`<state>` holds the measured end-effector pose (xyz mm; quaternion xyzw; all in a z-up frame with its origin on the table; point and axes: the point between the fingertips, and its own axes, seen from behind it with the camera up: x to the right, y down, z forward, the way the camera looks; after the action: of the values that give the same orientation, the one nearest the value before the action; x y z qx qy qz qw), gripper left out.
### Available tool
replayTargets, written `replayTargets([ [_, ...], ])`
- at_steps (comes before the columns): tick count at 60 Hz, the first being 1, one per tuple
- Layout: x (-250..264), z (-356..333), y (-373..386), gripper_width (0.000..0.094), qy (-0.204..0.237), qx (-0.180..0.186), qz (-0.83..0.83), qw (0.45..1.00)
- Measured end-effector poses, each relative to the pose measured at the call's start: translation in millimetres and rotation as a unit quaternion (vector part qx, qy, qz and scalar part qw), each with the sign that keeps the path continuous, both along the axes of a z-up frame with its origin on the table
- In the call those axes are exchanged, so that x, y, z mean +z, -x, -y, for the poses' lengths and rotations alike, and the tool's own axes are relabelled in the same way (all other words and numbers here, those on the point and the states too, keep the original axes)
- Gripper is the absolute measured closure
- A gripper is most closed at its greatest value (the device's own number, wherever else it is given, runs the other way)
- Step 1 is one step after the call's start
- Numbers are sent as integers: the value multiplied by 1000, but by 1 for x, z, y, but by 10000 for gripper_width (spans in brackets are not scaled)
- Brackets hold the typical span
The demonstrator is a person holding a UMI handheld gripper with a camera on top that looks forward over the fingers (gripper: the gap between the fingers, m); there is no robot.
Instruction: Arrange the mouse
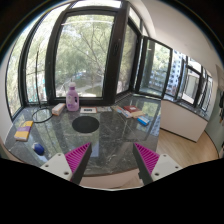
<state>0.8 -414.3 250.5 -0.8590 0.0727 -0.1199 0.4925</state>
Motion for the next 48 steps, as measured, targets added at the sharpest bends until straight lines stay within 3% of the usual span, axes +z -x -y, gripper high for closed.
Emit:
replayTargets([
  [18, -90, 36, 36, 88, 69, 18, -27, 997],
  [32, -165, 39, 153, 87, 102, 112, -77, 985],
  [40, -191, 9, 226, 86, 102, 168, -91, 976],
  [48, -213, -39, 291, 80, 94, 200, -93, 971],
])
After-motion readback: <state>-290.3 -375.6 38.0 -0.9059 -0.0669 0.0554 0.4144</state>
